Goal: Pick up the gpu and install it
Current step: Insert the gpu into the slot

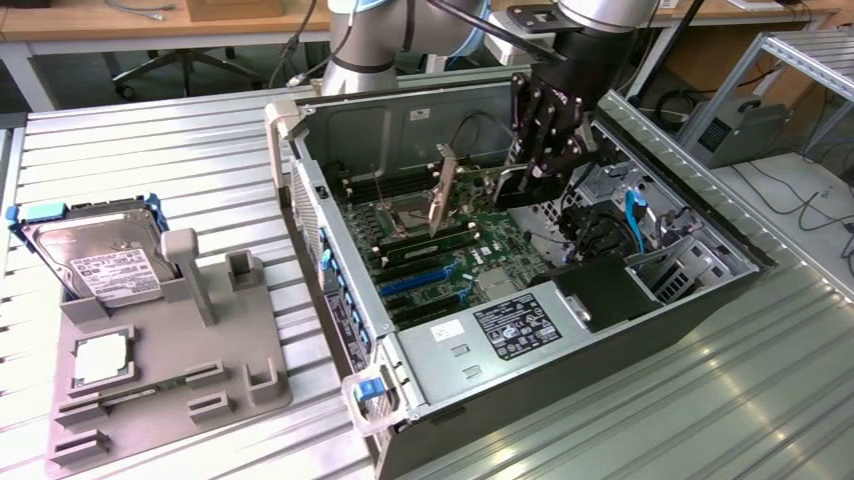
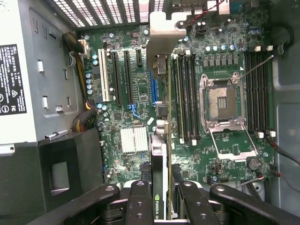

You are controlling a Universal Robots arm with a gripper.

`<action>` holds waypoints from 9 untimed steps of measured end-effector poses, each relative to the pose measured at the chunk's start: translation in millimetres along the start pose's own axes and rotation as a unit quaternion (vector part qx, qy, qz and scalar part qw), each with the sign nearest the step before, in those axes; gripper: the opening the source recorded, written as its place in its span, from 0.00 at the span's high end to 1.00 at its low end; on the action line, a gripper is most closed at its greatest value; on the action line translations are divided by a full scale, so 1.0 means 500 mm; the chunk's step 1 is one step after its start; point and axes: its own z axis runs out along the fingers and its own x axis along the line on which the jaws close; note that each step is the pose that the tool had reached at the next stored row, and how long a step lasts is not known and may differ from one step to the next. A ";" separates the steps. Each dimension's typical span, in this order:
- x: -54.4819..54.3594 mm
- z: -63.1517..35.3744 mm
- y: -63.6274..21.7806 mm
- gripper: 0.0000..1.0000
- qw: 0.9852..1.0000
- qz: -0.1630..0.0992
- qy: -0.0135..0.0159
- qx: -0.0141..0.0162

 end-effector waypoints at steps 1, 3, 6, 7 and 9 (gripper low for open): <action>0.000 0.003 0.000 0.73 1.000 0.000 0.000 0.000; 0.000 0.009 0.002 0.73 1.000 0.000 0.000 0.000; 0.000 0.018 0.004 0.73 1.000 0.000 0.000 0.000; 0.000 0.022 0.005 0.73 1.000 0.000 0.000 0.000; 0.001 0.029 0.006 0.73 1.000 0.000 0.000 0.000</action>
